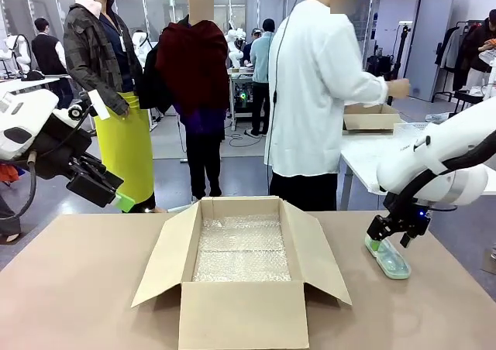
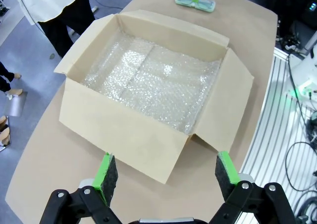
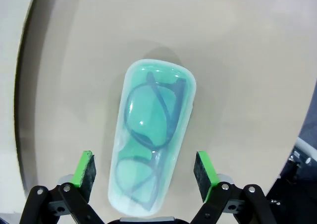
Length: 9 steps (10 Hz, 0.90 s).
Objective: Pack the glasses set securely to prepare it for shipping.
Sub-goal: Place the Glasses case inside the Package Box.
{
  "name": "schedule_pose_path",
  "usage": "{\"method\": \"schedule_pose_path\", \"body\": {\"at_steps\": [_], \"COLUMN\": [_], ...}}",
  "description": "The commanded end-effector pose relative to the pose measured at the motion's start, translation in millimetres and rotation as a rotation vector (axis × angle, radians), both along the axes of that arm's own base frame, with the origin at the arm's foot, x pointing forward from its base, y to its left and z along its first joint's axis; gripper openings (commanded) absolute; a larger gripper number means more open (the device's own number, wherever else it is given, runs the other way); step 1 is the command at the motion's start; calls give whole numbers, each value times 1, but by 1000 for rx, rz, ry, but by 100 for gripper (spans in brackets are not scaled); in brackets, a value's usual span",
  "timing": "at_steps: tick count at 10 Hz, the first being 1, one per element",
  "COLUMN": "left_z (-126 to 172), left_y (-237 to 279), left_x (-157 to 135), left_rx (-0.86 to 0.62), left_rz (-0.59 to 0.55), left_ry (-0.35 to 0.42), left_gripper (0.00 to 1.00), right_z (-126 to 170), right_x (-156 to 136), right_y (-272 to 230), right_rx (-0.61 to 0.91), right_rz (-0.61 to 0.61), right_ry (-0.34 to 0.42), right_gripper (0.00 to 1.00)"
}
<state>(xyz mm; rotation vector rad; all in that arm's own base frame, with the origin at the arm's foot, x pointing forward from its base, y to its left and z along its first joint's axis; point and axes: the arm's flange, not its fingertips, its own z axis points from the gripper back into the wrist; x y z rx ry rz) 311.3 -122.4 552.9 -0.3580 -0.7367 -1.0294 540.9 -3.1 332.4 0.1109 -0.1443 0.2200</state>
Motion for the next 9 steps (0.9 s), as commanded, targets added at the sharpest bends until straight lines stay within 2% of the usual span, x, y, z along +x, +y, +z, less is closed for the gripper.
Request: {"method": "schedule_pose_path", "body": {"at_steps": [1, 3, 6, 9], "left_z": [0, 0, 0, 0], "left_y": [1, 1, 1, 1], "left_x": [-1, -1, -1, -1], "left_rx": [-9, -9, -9, -9], "left_rz": [-10, -10, -10, -10], "left_ry": [2, 2, 2, 2], "left_gripper": [100, 100, 100, 100], "right_z": [-14, -30, -31, -9], "right_x": [7, 9, 6, 3], "right_y": [5, 2, 6, 12], "right_rx": [18, 9, -14, -35], "right_rz": [-29, -50, -33, -38], "right_ry": [21, 43, 49, 32], "right_gripper": [100, 100, 70, 42]}}
